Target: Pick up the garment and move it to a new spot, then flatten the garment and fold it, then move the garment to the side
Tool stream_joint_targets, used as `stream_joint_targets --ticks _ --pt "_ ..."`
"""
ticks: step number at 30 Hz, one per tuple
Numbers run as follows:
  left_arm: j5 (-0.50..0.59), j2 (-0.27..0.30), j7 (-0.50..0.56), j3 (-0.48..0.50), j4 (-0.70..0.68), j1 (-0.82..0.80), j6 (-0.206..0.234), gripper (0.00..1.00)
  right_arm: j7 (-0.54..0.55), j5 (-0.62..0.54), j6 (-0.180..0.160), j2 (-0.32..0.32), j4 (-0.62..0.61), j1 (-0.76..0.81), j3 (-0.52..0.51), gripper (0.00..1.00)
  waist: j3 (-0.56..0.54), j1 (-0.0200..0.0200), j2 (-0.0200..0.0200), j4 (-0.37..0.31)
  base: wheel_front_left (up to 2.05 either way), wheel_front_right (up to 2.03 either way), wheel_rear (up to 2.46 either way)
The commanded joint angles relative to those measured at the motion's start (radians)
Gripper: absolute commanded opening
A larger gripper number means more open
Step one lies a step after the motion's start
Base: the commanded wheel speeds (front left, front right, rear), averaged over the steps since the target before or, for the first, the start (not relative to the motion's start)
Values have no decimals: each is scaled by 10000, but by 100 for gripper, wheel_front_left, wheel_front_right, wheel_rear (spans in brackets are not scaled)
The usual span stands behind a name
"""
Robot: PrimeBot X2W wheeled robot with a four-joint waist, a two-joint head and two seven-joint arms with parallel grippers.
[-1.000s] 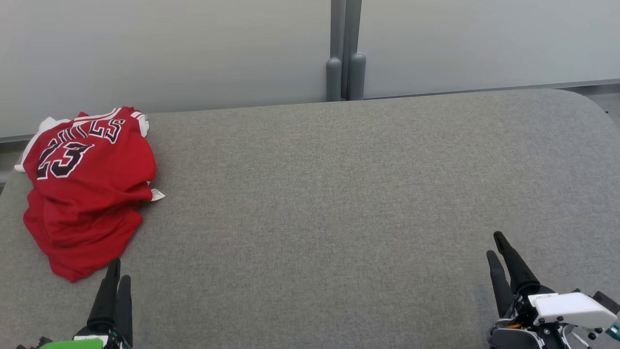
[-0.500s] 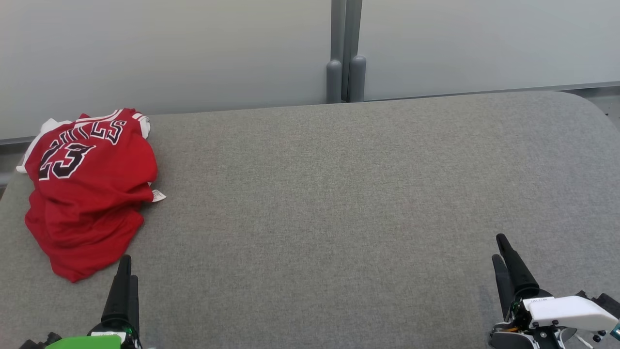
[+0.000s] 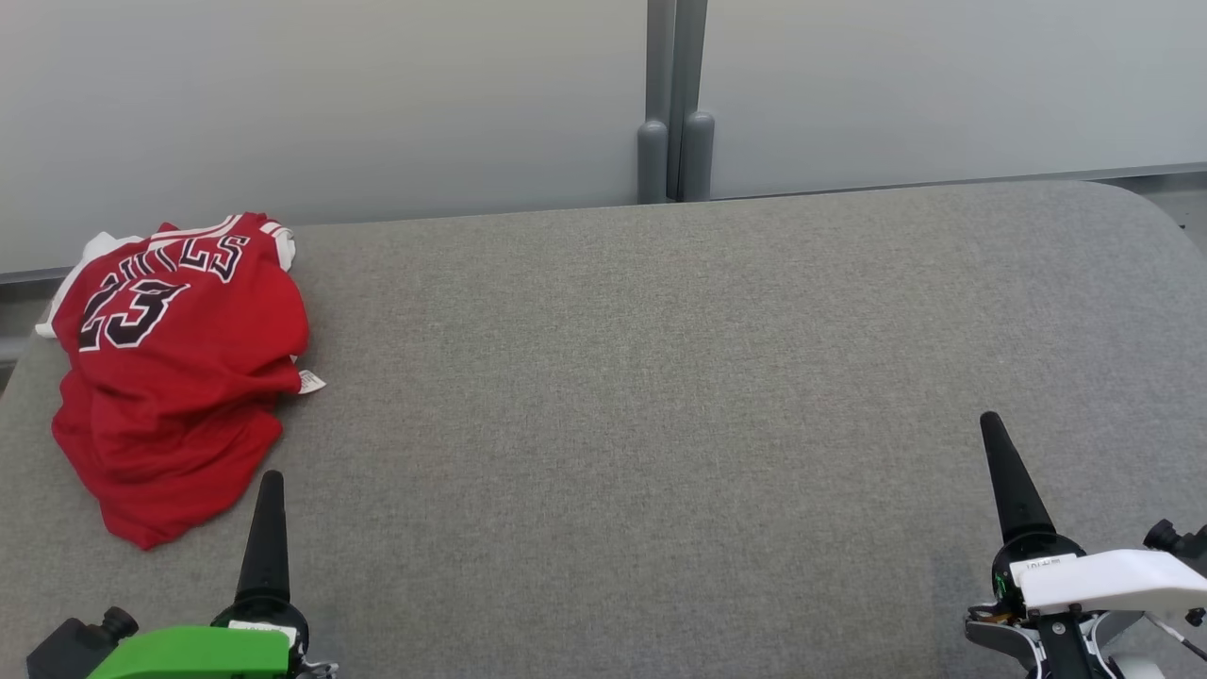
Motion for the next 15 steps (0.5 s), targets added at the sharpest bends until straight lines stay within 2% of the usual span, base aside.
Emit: stream_joint_targets --ticks 1,15 --pt "539 62 -125 -70 -218 -273 65 100 -87 -509 3 5 -277 -212 -67 100 -5 0 9 4 0 0 0" --pt "3856 76 -650 -647 -306 -403 314 100 -349 -3586 4 173 -601 -151 293 100 -39 0 13 34 0 0 0"
